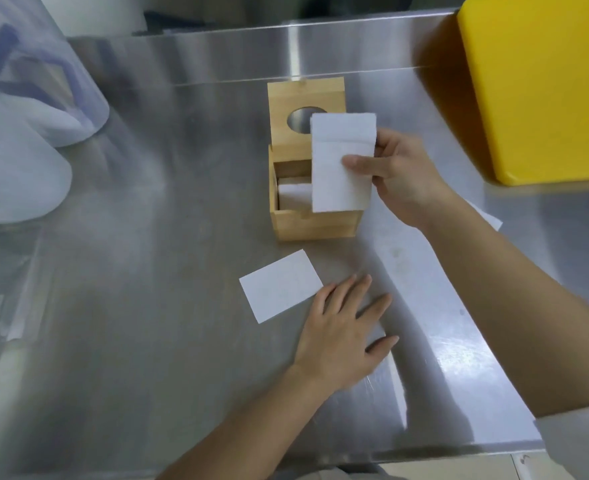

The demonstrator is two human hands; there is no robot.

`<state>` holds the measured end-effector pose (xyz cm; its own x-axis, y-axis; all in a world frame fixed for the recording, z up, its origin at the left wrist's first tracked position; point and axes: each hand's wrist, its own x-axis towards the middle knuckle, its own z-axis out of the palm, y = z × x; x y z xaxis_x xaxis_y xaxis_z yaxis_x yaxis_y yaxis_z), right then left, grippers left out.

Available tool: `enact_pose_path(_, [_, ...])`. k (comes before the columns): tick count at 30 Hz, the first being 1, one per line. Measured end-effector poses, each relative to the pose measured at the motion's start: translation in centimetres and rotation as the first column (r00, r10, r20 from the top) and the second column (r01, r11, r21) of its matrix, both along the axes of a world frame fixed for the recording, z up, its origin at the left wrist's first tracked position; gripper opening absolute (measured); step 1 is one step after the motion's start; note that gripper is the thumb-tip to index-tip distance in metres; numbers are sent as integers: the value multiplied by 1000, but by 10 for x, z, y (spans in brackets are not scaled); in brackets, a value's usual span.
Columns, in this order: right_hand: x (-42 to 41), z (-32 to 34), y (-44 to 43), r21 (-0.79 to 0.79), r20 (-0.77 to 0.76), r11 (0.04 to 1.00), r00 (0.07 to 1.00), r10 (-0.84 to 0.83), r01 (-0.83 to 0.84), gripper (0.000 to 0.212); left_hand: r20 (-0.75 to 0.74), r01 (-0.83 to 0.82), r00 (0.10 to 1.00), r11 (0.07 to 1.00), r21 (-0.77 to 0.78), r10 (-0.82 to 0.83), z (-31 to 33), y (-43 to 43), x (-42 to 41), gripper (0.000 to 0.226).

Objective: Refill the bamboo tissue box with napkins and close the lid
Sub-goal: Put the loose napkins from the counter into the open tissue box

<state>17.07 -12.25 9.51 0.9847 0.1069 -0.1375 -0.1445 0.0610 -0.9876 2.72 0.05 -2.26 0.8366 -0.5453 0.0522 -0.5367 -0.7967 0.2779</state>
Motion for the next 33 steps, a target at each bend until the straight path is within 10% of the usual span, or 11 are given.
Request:
enact_pose_path(8, [29,6,8,-362,102,912,965,242,-191,12,-17,-3,1000,1000,20,3,2,0,1,55])
enact_pose_path(17, [57,4,45,-797,-116,427,802,586,-427,32,-29,-3,1000,999,38,4,3,-1,1,53])
enact_pose_path(33, [56,-27,60,-941,-243,5,682,690,-340,33,-28,-20,999,1000,15,21,2,-1,-1,52])
